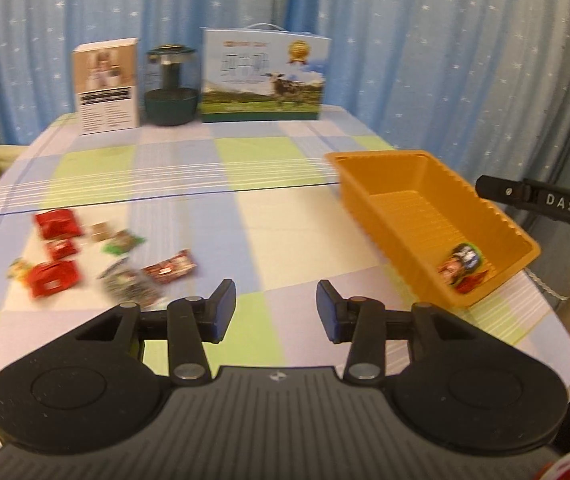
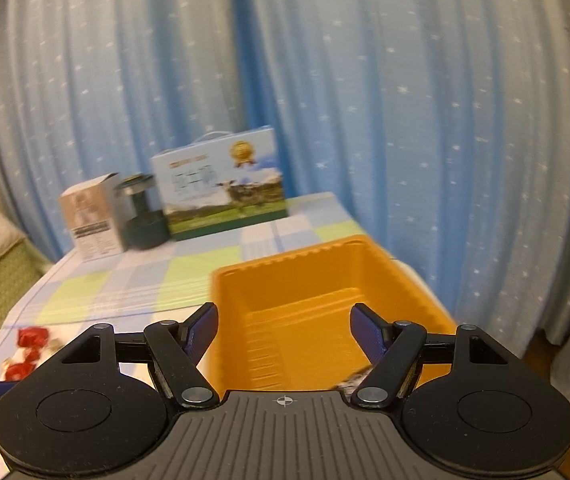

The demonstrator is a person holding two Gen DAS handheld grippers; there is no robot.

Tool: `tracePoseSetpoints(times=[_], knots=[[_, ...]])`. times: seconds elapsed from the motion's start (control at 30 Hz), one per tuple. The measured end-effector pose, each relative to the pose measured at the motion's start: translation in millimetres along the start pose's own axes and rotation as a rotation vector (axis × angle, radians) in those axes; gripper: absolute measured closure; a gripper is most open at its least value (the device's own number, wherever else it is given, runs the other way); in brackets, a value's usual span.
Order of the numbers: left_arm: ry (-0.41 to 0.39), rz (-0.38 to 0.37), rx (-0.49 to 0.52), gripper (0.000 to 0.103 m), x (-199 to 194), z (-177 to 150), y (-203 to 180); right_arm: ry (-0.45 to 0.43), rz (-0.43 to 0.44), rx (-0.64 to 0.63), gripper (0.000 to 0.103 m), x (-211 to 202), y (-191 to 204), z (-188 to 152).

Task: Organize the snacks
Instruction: 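Open both tools to drop the pouch and candy into the tray, then move both open tools back toward the remaining snacks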

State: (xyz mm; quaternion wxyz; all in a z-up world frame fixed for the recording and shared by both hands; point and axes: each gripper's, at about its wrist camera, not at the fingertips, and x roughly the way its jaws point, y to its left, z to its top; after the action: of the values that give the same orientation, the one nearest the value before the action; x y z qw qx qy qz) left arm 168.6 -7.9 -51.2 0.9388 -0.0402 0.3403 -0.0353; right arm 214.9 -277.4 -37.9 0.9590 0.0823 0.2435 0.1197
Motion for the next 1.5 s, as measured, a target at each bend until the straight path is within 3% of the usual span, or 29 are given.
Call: tracePoseSetpoints(times=[0.33, 0.67, 1.07, 1.27, 1.5], knots=[[0.002, 0.133, -0.051, 0.061, -27.1, -13.3, 66.2, 0.026, 0.111, -0.094, 0.030, 14.1, 66.1, -5.3], [0.016, 0.187, -0.094, 0.057, -30.2, -19.7, 108.0, 0.101, 0.208, -0.204, 0.030, 41.8, 125.6, -21.4], [0.038, 0.187, -0.216, 0.043, 21.5, -12.8, 116.3, 0.227, 0.262, -0.313, 0.030, 100.7, 138.9, -31.0], [0.063, 0.168, -0.289, 0.043, 59.4, -10.3, 118.7, 0.248, 0.260, -0.319, 0.030, 130.8, 138.4, -25.9], [0.077, 0.169, -0.259, 0.043, 93.8, -8.3, 111.8, 0.265, 0.267, -0.332, 0.030, 151.2, 141.2, -22.5]])
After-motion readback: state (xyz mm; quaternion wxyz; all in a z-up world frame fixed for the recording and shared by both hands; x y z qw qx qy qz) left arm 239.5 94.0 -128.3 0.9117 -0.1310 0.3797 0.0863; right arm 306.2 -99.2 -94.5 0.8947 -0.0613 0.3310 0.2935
